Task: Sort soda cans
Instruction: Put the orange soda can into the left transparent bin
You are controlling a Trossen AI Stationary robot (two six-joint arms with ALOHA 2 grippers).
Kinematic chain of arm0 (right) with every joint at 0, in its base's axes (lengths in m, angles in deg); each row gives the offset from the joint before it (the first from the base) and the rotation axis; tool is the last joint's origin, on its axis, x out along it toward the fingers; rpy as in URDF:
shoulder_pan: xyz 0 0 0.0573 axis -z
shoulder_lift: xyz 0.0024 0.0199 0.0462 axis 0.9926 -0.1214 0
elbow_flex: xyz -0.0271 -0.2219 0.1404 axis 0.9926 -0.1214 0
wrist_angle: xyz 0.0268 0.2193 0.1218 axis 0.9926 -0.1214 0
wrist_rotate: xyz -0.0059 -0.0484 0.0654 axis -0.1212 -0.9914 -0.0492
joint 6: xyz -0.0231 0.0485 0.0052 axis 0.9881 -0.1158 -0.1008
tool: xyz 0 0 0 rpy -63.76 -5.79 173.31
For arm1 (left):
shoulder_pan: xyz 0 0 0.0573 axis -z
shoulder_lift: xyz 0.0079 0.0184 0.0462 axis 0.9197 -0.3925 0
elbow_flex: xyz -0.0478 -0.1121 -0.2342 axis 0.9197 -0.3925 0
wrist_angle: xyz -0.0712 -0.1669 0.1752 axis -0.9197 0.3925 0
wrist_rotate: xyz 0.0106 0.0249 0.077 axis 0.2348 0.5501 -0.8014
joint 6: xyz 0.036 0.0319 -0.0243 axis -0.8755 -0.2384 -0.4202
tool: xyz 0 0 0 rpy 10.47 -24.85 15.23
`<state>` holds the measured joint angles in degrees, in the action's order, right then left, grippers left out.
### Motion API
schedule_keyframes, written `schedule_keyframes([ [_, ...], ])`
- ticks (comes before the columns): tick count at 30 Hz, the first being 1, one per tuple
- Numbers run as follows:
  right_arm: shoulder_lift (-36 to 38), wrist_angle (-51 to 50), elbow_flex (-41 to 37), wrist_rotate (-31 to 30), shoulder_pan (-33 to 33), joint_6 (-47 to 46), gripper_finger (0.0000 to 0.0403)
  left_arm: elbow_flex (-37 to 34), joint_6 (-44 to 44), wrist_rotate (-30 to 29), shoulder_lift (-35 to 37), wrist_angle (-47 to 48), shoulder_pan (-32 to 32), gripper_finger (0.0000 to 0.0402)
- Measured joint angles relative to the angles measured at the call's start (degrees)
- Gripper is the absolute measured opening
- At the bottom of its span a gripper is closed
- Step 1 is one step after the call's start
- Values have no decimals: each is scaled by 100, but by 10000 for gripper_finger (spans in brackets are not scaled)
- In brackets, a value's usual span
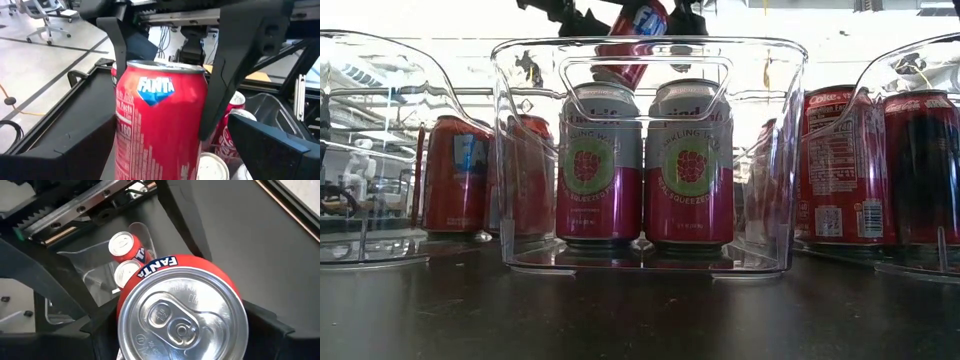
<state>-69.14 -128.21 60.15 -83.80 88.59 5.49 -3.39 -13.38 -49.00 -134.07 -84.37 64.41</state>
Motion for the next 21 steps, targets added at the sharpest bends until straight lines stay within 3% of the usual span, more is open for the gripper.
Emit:
schedule_keyframes([
  [8,40,-531,0,-67,11,727,291,0,4,54,0,170,9,388],
  [21,55,-561,0,145,-4,1629,291,0,345,54,24,132,4,388],
])
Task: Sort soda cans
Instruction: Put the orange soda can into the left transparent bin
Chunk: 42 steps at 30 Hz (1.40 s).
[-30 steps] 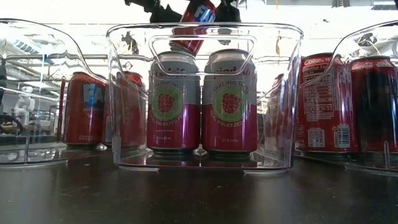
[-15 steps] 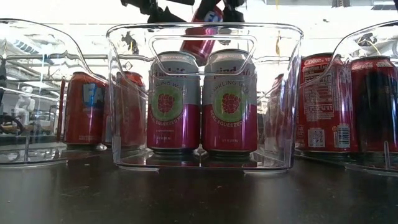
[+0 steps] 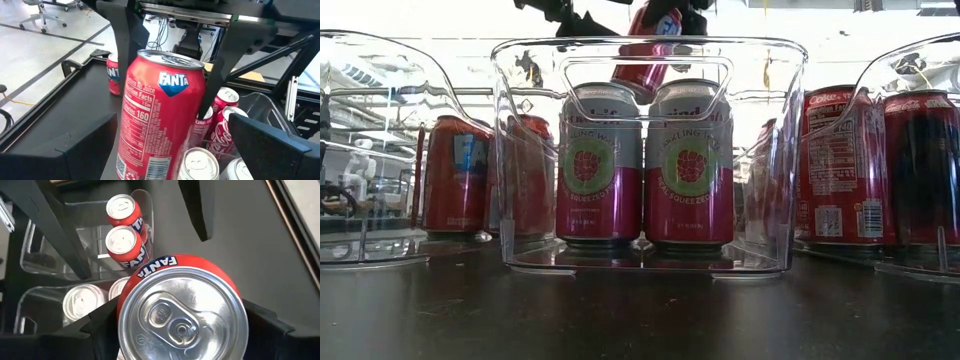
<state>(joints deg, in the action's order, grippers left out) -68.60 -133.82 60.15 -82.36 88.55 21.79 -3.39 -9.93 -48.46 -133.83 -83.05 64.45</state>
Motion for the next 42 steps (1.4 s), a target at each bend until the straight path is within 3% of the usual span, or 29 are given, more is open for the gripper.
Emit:
schedule_keyframes([
  [9,0,-123,0,0,0,609,291,0,109,-4,0,0,-4,388],
  [16,0,-135,0,0,0,429,291,0,105,-74,0,0,-7,388],
  [31,2,348,0,-224,68,-1273,305,-2,50,-401,0,52,-4,388],
  [37,2,690,0,-458,184,-2535,306,-2,-244,-1197,0,150,12,388],
  [42,1,1014,0,-512,216,-2984,306,-2,-728,-1827,0,108,109,388],
])
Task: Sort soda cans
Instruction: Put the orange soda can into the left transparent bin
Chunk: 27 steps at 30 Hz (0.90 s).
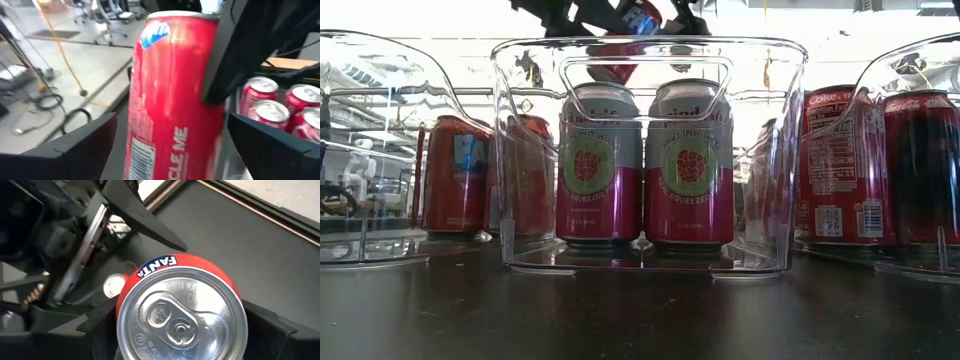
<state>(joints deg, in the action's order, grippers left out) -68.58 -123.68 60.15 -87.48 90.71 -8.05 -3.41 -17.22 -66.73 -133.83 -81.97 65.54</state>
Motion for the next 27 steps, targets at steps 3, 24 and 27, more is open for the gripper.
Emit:
schedule_keyframes([
  [3,-41,133,0,-11,0,-35,306,-4,-108,-134,0,-123,0,388],
  [24,-229,629,-2,55,-2,-21,306,-6,-214,-208,-2,-491,-2,388],
  [27,-229,633,-2,54,-2,-15,306,-4,-214,-208,-2,-491,-2,388],
])
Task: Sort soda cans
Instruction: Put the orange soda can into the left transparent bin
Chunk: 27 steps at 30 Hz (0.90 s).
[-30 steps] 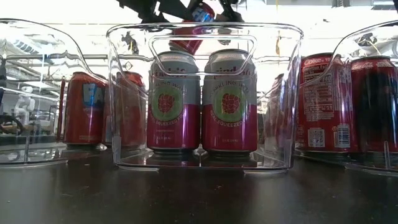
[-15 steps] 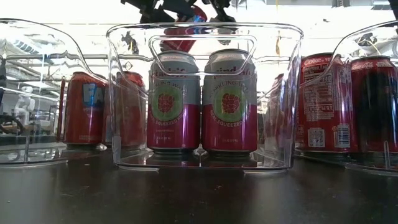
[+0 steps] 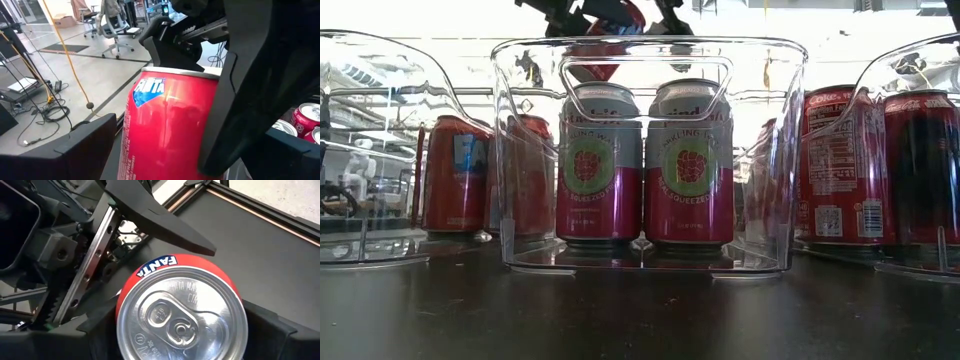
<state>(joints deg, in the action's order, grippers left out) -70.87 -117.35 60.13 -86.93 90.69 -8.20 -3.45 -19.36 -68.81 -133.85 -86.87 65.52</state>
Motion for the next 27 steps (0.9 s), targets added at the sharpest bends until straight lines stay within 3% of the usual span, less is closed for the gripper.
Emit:
schedule_keyframes([
  [14,0,-11,0,-17,0,45,306,2,7,0,0,2,0,385],
  [22,2,-6,0,-19,0,43,306,2,13,9,0,12,0,332],
  [27,2,-9,0,-19,0,43,307,2,4,15,0,-6,0,323],
])
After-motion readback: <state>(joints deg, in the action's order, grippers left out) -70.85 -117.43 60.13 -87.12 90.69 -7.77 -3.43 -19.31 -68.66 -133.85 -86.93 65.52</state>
